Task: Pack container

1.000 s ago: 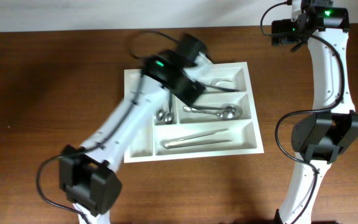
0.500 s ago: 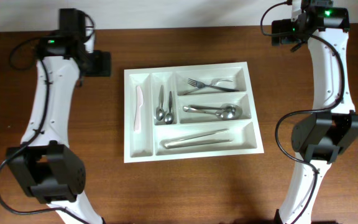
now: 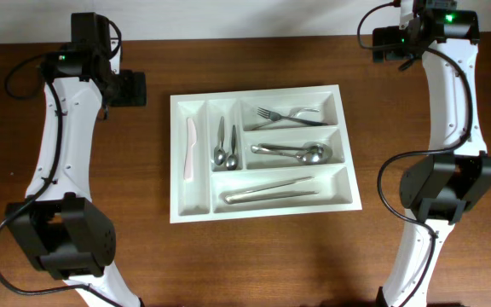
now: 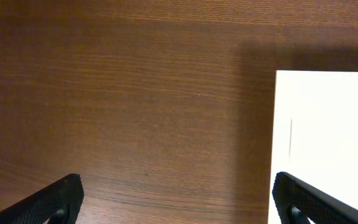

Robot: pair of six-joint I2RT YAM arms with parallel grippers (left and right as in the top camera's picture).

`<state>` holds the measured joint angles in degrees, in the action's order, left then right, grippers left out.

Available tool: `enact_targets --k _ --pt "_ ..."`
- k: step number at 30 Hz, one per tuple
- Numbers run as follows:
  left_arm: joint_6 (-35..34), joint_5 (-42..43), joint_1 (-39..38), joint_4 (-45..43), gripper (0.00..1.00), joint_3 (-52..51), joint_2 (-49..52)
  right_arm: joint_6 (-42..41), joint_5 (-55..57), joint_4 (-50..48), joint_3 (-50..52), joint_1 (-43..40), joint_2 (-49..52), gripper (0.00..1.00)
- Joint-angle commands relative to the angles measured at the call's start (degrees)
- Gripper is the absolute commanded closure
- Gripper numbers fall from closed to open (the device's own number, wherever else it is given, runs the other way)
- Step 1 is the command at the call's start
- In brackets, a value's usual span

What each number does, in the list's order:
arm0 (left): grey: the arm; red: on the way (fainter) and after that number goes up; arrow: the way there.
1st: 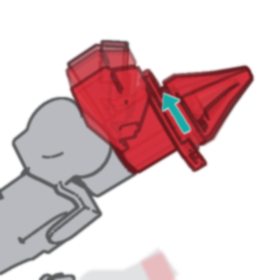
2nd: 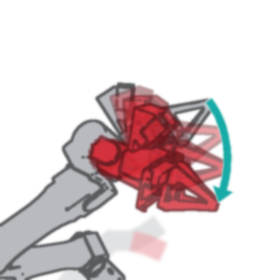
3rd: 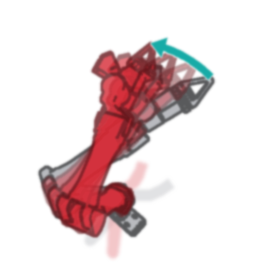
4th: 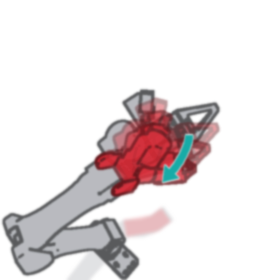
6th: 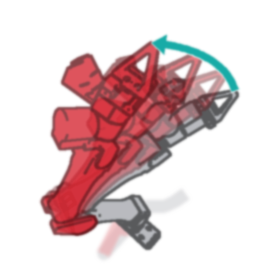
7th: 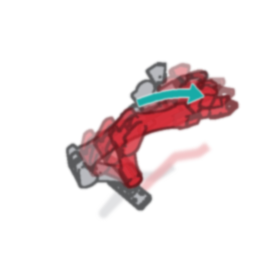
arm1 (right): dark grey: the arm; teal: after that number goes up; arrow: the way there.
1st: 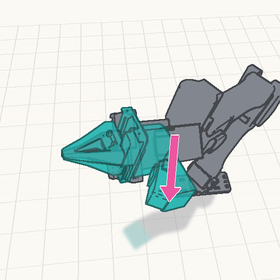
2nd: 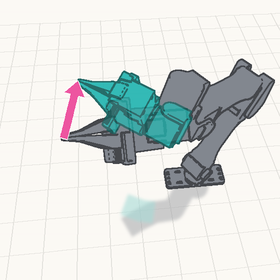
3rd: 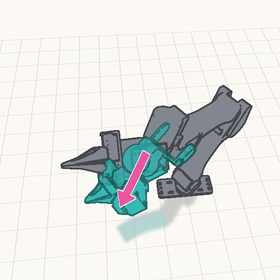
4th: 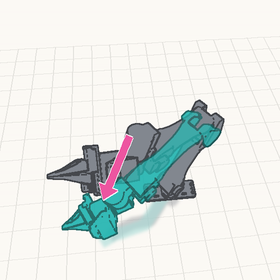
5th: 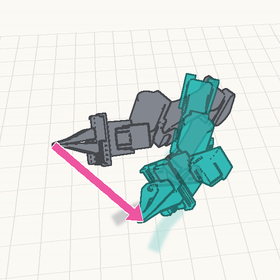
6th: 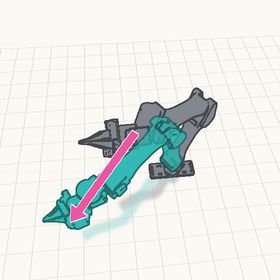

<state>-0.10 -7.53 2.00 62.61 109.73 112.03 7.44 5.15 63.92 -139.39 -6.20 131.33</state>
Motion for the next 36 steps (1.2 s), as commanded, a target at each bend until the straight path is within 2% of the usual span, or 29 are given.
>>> enact_targets --k 1,14,17,36 --pt "-0.79 0.17 0.04 0.04 0.01 1.05 -0.83 -0.68 0.72 -0.04 -0.76 -0.26 -0.46 0.01" --pt "-0.76 0.17 0.04 0.04 0.01 1.05 -0.83 -0.70 0.72 -0.02 -0.76 -0.26 -0.48 0.01" --pt "-0.76 0.17 0.04 0.07 0.01 1.05 -0.83 -0.68 0.72 0.00 -0.76 -0.20 -3.50 0.01" --pt "-0.76 0.17 0.04 0.04 0.01 1.05 -0.83 -0.68 0.74 0.00 -0.74 6.21 -43.71 0.01"
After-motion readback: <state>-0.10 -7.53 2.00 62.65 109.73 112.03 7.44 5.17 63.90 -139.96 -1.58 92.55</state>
